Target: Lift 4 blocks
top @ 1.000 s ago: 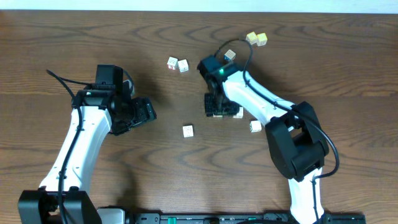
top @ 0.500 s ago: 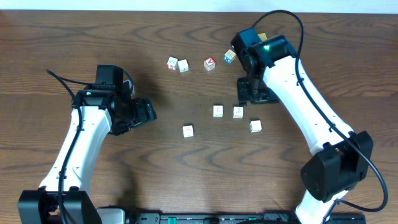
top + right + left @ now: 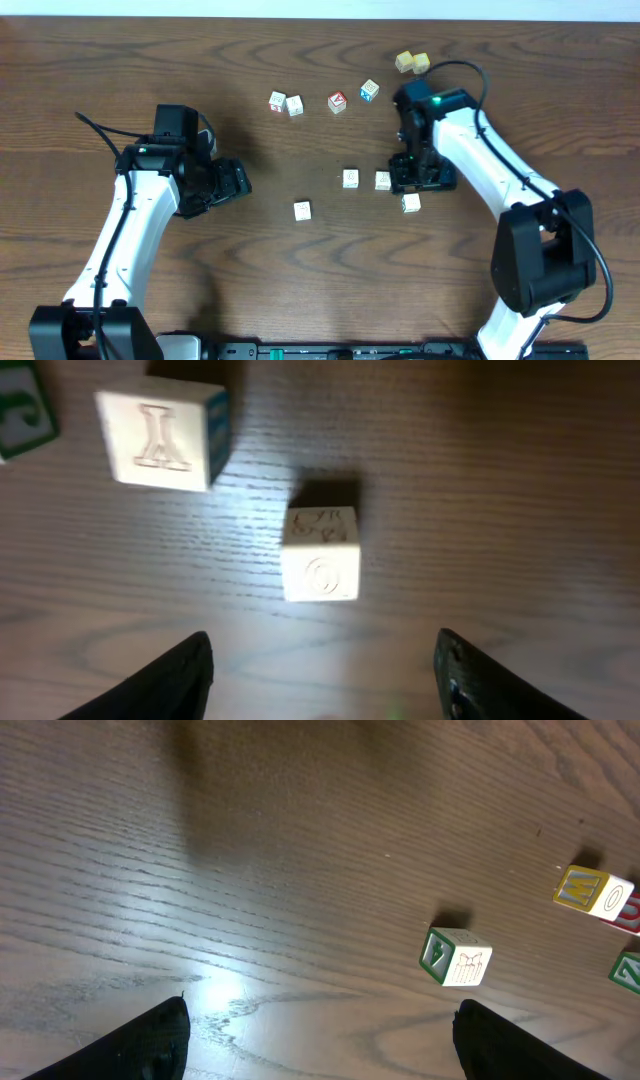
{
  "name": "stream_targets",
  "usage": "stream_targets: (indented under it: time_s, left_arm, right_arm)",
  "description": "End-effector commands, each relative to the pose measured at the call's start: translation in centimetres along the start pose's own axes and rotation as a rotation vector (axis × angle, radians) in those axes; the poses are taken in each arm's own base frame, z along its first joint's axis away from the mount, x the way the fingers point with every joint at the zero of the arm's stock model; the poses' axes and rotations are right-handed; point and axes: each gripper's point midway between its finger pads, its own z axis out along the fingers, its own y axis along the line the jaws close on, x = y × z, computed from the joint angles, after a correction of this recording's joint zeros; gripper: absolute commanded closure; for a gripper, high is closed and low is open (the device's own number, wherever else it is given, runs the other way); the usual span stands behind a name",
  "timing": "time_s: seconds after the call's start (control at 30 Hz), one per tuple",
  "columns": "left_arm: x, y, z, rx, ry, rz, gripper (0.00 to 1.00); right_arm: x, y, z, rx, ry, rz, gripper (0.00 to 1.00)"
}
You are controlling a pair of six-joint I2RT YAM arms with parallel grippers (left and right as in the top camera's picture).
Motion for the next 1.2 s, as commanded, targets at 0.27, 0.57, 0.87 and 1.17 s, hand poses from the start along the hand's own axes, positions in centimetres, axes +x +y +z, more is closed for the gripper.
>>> stream_targets:
  time_s: [0.27, 0.57, 0.87, 1.17]
  left_arm:
    - [0.2, 0.3, 0.4, -0.004, 0.013, -0.001, 0.15]
    - [0.2, 0.3, 0.4, -0.004, 0.012, -0.001, 0.16]
    - [0.2, 0.3, 0.4, -0.004, 0.012, -0.001, 0.16]
    - [0.2, 0.3, 0.4, -0.004, 0.012, -0.001, 0.16]
  right_arm:
    - [0.9, -0.9, 4.3, -0.074, 0.026, -0.026, 0.39]
    - [-0.1, -0.5, 5.7, -0.092, -0.033, -0.022, 0.54]
    - [-0.7, -0.4, 5.6, -0.098, -0.059, 0.002, 0.67]
    - [-3.3, 0.2, 5.3, -0.124, -0.162, 0.047, 0.69]
